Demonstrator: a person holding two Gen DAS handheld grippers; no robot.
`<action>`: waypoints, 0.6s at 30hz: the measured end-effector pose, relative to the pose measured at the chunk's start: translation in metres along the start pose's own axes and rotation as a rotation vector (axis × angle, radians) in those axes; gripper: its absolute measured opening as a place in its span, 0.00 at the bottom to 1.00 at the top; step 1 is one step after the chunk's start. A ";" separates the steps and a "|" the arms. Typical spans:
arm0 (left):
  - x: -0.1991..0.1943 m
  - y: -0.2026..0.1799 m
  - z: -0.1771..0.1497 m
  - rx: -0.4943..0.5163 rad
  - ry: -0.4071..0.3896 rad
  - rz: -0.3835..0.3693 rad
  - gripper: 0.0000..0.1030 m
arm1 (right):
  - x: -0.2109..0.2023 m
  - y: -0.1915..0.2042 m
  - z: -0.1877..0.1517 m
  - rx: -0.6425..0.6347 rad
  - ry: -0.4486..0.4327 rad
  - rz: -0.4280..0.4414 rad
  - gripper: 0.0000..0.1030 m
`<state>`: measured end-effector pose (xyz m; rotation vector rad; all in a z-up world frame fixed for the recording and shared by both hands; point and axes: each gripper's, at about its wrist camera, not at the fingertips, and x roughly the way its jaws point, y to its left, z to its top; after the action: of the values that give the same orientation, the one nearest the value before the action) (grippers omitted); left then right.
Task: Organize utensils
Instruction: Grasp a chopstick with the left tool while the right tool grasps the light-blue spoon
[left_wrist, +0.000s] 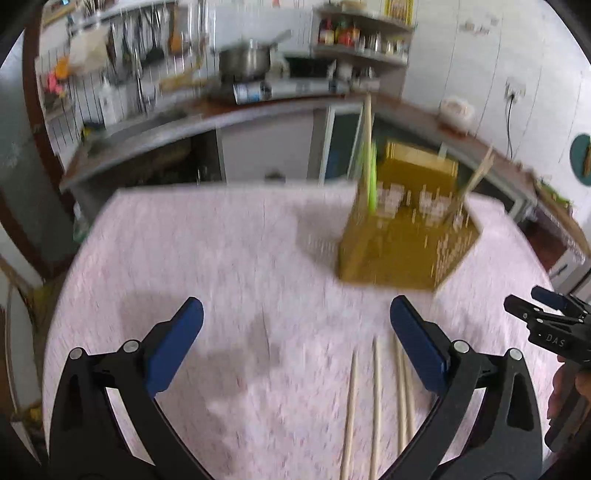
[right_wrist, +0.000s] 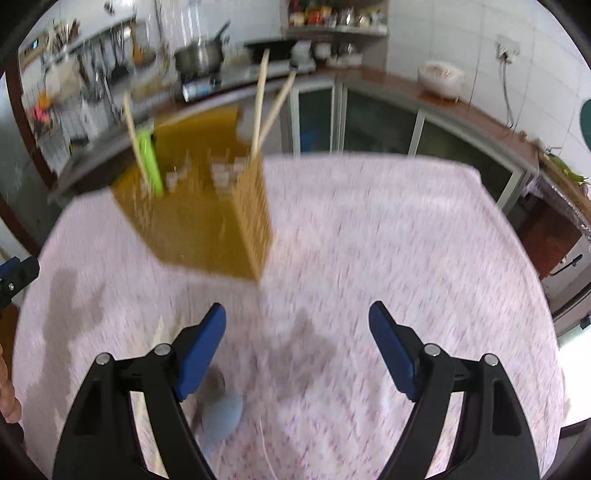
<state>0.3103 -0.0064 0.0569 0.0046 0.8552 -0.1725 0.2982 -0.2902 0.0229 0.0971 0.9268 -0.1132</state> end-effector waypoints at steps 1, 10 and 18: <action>0.008 0.001 -0.012 -0.004 0.037 -0.004 0.95 | 0.006 0.002 -0.008 -0.004 0.023 0.005 0.76; 0.045 -0.013 -0.064 0.024 0.163 -0.002 0.89 | 0.045 0.010 -0.061 0.019 0.220 0.063 0.63; 0.066 -0.031 -0.076 0.022 0.248 -0.028 0.79 | 0.046 0.018 -0.073 0.064 0.296 0.119 0.59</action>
<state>0.2905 -0.0416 -0.0408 0.0355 1.1006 -0.2104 0.2705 -0.2653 -0.0571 0.2326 1.2100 -0.0180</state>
